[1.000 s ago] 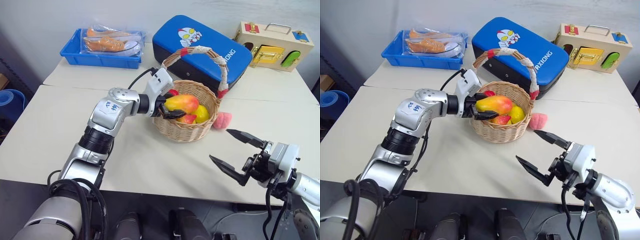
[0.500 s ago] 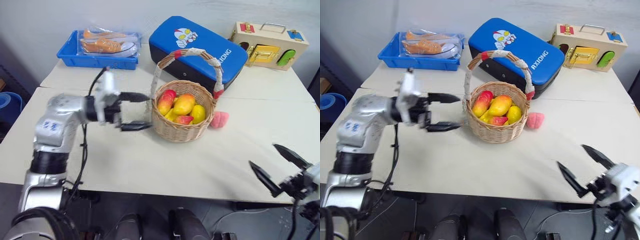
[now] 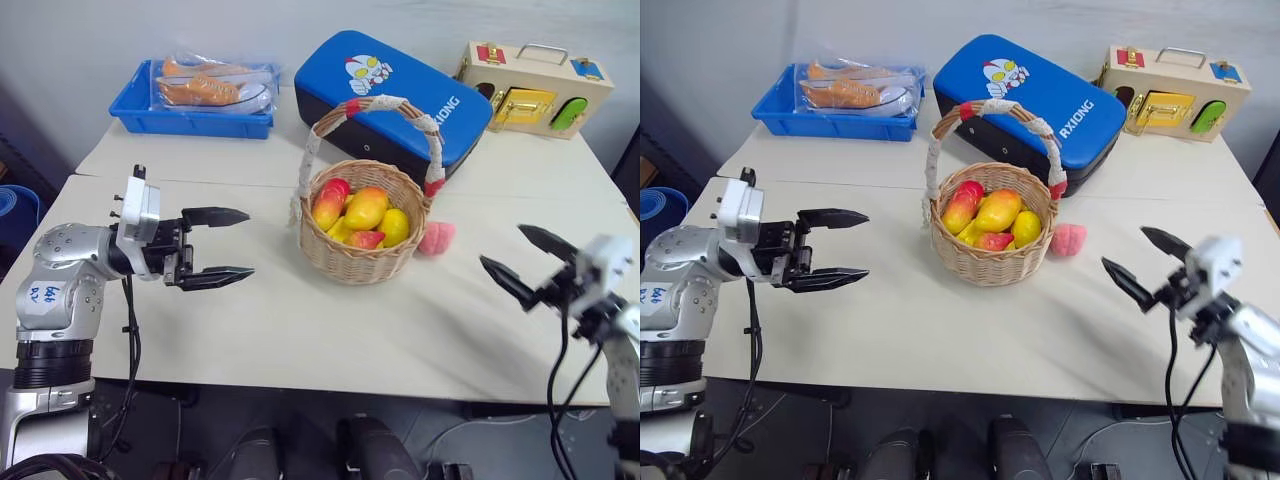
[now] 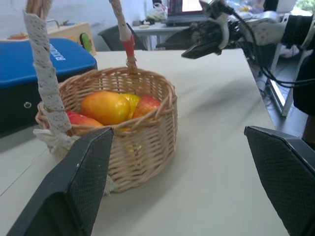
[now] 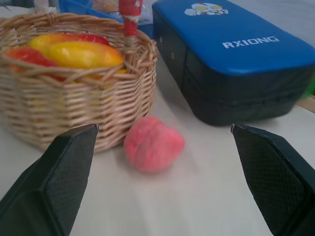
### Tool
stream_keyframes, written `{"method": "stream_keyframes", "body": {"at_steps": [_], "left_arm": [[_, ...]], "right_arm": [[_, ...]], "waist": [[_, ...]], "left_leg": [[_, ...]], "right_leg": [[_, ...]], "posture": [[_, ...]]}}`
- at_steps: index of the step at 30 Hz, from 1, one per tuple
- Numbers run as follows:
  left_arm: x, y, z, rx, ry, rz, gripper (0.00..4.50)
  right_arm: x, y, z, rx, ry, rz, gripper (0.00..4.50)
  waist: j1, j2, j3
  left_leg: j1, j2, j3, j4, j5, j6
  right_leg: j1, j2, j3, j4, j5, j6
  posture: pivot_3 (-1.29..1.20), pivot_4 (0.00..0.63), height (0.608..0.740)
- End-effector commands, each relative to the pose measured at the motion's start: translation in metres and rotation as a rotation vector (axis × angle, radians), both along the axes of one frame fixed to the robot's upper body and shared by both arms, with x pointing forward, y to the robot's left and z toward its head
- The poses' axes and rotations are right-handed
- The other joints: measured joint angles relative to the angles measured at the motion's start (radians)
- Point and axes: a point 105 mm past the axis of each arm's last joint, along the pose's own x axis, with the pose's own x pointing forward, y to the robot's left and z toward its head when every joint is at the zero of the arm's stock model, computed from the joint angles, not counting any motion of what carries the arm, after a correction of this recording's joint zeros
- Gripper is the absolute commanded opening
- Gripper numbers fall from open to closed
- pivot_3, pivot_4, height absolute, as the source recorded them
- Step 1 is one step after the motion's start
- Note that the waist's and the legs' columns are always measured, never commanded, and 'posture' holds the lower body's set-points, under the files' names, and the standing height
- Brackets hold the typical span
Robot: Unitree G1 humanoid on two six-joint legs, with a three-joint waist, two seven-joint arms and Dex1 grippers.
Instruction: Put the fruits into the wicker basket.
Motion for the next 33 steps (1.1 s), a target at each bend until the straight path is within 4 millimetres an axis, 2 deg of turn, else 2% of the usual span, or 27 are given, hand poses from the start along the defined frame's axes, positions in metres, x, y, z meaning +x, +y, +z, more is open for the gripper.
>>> {"method": "stream_keyframes", "body": {"at_steps": [1, 4, 8, 14, 19, 22, 27, 29, 31, 33], "left_arm": [[-0.008, -0.018, 0.020, -0.021, -0.071, -0.050, 4.46], [-0.011, -0.027, 0.023, -0.019, -0.068, -0.063, 4.46], [-0.016, -0.035, 0.024, -0.027, -0.062, -0.080, 4.46], [-0.019, -0.034, 0.024, -0.021, -0.051, -0.068, 4.46], [-0.019, -0.033, 0.025, -0.015, -0.053, -0.062, 4.50], [-0.019, -0.034, 0.027, -0.016, -0.059, -0.062, 4.50], [-0.017, -0.033, 0.026, -0.020, -0.060, -0.059, 4.50], [-0.017, -0.030, 0.024, -0.029, -0.056, -0.051, 4.50], [-0.015, -0.026, 0.021, -0.036, -0.044, -0.034, 4.50], [-0.013, -0.021, 0.018, -0.038, -0.036, -0.014, 4.50]], "right_arm": [[0.024, 0.007, 0.005, -0.005, 0.098, 0.075, 4.50], [0.045, 0.017, 0.004, -0.004, 0.188, 0.121, 4.50], [0.062, 0.025, -0.016, -0.037, 0.347, 0.132, 4.50], [0.067, 0.032, -0.035, -0.081, 0.461, 0.158, 4.50], [0.068, 0.033, -0.033, -0.076, 0.433, 0.165, 3.33], [0.065, 0.028, -0.025, -0.030, 0.401, 0.182, 2.97], [0.038, 0.000, -0.020, -0.101, 0.373, 0.219, 2.94], [0.016, -0.008, -0.011, -0.123, 0.369, 0.260, 2.94], [-0.012, -0.002, 0.003, -0.158, 0.387, 0.321, 2.94], [-0.034, 0.018, 0.017, -0.164, 0.383, 0.386, 2.94]], "waist": [[-0.002, 0.001, 0.000], [-0.005, 0.001, 0.000], [-0.005, 0.001, 0.000], [-0.009, 0.001, 0.001], [-0.011, 0.001, 0.001], [-0.012, 0.001, 0.001], [-0.001, 0.001, 0.001], [0.002, 0.002, 0.001], [0.005, 0.003, 0.002], [0.005, 0.005, 0.003]], "left_leg": [[-0.001, 0.000, 0.001, 0.000, 0.000, 0.000], [-0.001, 0.000, 0.002, 0.001, 0.000, 0.000], [-0.001, 0.000, 0.001, 0.000, 0.000, 0.000], [-0.002, 0.000, 0.003, 0.001, 0.000, 0.000], [-0.002, 0.000, 0.003, 0.002, 0.000, 0.000], [-0.001, 0.000, 0.003, 0.002, 0.000, 0.000], [-0.002, -0.001, 0.002, 0.002, 0.000, 0.000], [-0.003, -0.001, 0.000, 0.002, 0.000, 0.000], [-0.003, -0.001, 0.000, 0.001, 0.000, 0.000], [-0.003, -0.001, 0.000, 0.001, 0.000, 0.000]], "right_leg": [[-0.001, 0.000, 0.001, 0.000, 0.000, 0.000], [-0.001, 0.000, 0.003, -0.001, 0.000, 0.000], [-0.002, 0.000, 0.005, 0.000, 0.000, 0.001], [-0.002, 0.000, 0.007, 0.000, 0.000, 0.001], [-0.002, 0.001, 0.007, 0.001, 0.000, 0.001], [-0.002, 0.001, 0.007, 0.001, 0.000, 0.001], [-0.002, 0.001, 0.006, 0.001, 0.000, 0.001], [-0.002, 0.000, 0.007, 0.001, 0.001, 0.002], [-0.002, 0.000, 0.007, 0.000, 0.001, 0.003], [-0.002, 0.000, 0.007, 0.000, 0.001, 0.004]], "posture": [[0.00, 0.150, 0.740], [0.00, 0.150, 0.740], [0.00, 0.150, 0.740], [0.00, 0.150, 0.740], [0.00, 0.150, 0.740], [0.00, 0.150, 0.740], [0.00, 0.150, 0.740], [0.00, 0.150, 0.740], [0.00, 0.150, 0.740], [0.00, 0.150, 0.740]]}}
